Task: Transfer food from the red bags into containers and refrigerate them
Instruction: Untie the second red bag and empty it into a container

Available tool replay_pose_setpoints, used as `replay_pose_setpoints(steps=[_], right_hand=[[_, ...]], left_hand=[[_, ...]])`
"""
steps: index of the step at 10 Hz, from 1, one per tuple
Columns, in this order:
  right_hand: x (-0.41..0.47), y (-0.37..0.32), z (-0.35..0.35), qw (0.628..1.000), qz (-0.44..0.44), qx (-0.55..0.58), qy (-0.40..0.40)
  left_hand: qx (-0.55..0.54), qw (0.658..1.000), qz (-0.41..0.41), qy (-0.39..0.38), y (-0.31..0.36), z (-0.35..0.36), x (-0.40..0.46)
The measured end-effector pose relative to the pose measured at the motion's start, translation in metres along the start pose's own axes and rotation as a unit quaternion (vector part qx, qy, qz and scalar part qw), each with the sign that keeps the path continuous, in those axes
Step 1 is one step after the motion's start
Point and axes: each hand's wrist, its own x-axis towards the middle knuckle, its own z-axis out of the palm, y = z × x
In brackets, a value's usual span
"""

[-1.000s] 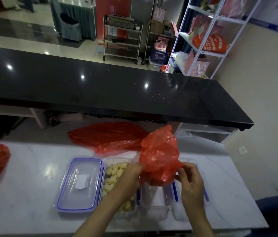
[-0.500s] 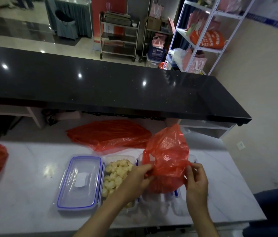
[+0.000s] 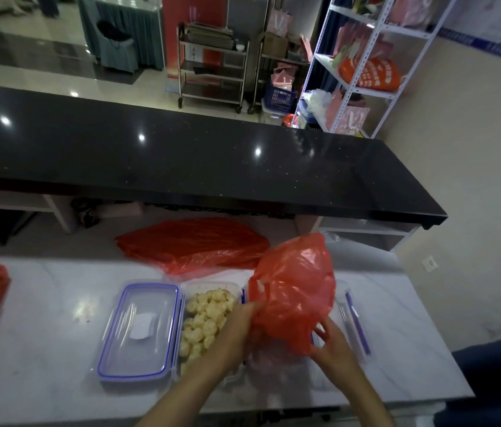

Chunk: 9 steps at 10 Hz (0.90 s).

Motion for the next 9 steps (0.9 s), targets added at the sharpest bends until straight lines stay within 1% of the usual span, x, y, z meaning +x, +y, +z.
replay_pose_setpoints(steps=[1,2,3,4,5,6,7,8,9], right_hand=[[-0.001,0.013,0.004,0.994,-0.012,-0.088,0.065],[0.000,-0.010,0.009,0.989,-0.028,0.016,0.142],[0.005,-0.031,0.009,0.978,-0.052,0.108,0.168],[0.005,-0.044,0.008,0.966,-0.080,0.140,0.201],[0.002,-0.049,0.008,0.963,-0.089,0.143,0.209],[0.007,-0.047,0.005,0.956,-0.102,0.142,0.236],[0.005,-0.049,0.004,0.957,-0.125,0.134,0.226],[0.008,-0.049,0.003,0.968,-0.128,0.092,0.195],[0.022,-0.031,0.006,0.975,-0.139,-0.039,0.172]], left_hand=[[0.130,0.990,0.049,0.011,0.005,-0.006,-0.005],[0.009,0.997,0.049,0.057,0.002,-0.010,0.002],[0.048,0.996,0.056,0.059,-0.004,-0.018,0.012],[0.048,0.999,0.012,0.013,-0.007,-0.022,0.009],[0.069,0.997,-0.009,0.028,-0.010,-0.022,0.007],[0.031,0.998,0.022,0.050,0.002,-0.022,0.006],[-0.016,0.996,0.036,0.082,0.010,-0.023,0.007],[-0.047,0.993,0.010,0.105,0.013,-0.023,0.011],[-0.089,0.989,-0.010,0.120,0.015,-0.021,0.014]])
